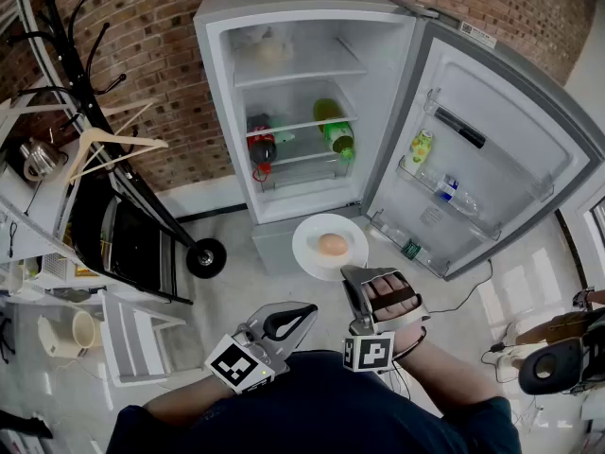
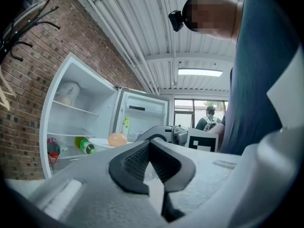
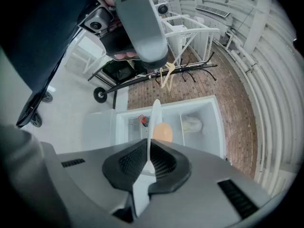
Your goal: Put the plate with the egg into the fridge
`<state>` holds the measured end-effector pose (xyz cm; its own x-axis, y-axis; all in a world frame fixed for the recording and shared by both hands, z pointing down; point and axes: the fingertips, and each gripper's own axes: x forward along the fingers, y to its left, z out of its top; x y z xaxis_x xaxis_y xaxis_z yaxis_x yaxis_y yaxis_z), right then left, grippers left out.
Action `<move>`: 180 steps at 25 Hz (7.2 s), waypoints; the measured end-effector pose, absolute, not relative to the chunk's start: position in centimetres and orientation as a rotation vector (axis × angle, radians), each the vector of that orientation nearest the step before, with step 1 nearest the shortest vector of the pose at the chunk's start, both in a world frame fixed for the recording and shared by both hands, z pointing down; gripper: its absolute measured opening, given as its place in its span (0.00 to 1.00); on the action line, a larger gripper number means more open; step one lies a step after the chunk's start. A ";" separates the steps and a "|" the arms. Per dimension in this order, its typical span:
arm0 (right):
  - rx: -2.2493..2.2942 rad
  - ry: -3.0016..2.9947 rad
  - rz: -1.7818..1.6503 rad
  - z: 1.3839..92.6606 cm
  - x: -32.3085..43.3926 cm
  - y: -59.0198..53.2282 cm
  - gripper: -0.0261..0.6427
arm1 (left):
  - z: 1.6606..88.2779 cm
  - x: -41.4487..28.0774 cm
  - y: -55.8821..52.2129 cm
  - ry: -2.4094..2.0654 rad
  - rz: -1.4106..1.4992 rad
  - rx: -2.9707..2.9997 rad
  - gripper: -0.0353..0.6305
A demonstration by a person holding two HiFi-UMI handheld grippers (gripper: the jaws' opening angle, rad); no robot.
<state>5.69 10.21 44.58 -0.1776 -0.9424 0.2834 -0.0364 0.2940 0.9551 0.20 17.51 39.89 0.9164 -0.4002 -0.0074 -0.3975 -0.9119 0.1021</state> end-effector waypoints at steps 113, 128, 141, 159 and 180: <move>0.804 -1.431 -0.980 52.5 3.0 -38.4 0.07 | 39.9 -5.4 -16.1 -0.915 -0.043 2.894 0.05; 0.759 -1.443 -0.918 53.8 3.0 -41.9 0.08 | 40.3 -6.1 -16.3 -0.951 -0.052 2.858 0.05; 0.701 -1.429 -0.878 55.1 2.9 -42.6 0.11 | 40.6 -6.0 -16.2 -0.934 -0.086 2.834 0.05; 0.791 -1.572 -0.807 54.8 3.4 -39.9 0.29 | 40.2 -5.1 -15.4 -0.916 -0.078 2.856 0.05; 1.018 -2.331 -0.311 46.2 -0.4 -24.0 0.22 | 39.5 -3.7 -14.8 -0.818 -0.088 2.909 0.05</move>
